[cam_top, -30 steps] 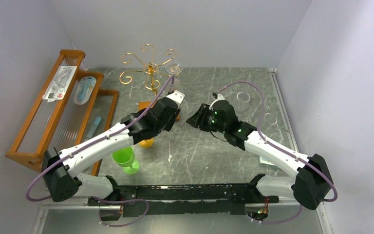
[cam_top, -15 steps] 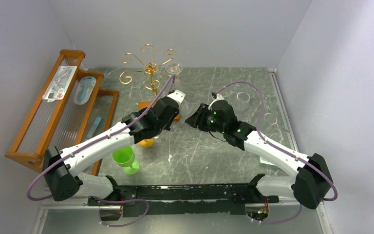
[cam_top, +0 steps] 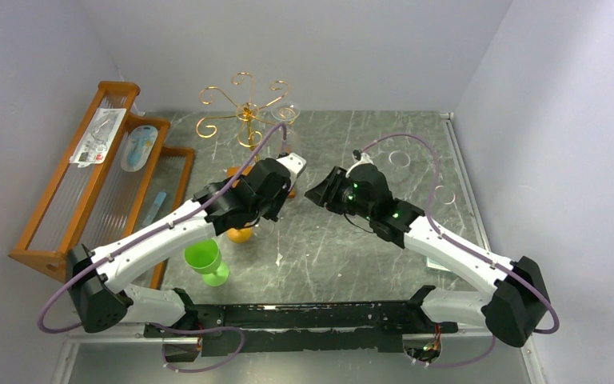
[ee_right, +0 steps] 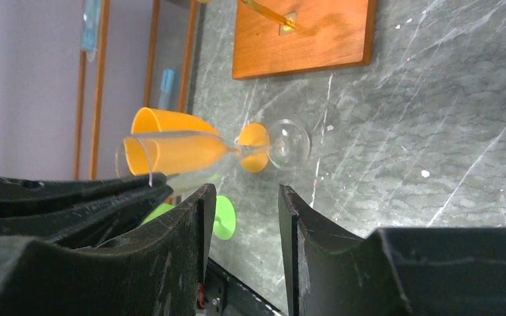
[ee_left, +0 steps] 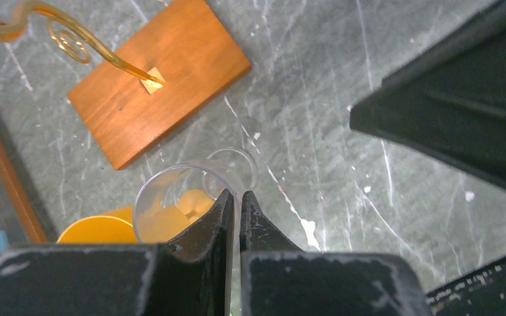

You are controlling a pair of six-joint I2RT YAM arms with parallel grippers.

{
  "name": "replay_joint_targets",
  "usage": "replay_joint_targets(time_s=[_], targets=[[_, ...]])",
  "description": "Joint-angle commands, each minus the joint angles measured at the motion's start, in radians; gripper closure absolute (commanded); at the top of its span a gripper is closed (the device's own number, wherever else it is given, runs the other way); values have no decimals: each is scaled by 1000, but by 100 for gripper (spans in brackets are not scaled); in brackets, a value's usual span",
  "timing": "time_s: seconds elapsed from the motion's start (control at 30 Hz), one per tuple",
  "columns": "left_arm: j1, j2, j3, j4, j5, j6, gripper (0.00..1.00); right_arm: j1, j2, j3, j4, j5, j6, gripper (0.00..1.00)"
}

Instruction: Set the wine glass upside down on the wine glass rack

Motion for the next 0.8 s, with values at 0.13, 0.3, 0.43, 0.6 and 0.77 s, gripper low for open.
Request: replay_joint_targets(time_s=[0.13,0.3,0.43,0.6,0.77], targets=[[-3,-127,-1,57,218,-34,95,5,-154,-42,-12,175,176,53],[-4,-188,-25,169,257,-41,95,6,-192,-44,-72,209,326,48],[-4,-237,-56,296,286,-72,95,5,-185,-25,-150,161,443,44],[-4,-273,-134,505,286,-101,95,15,-207,-88,-139,106,602,43],[-4,-289,-200,664,265,-104,95,17,-227,-157,-52,120,707,45]])
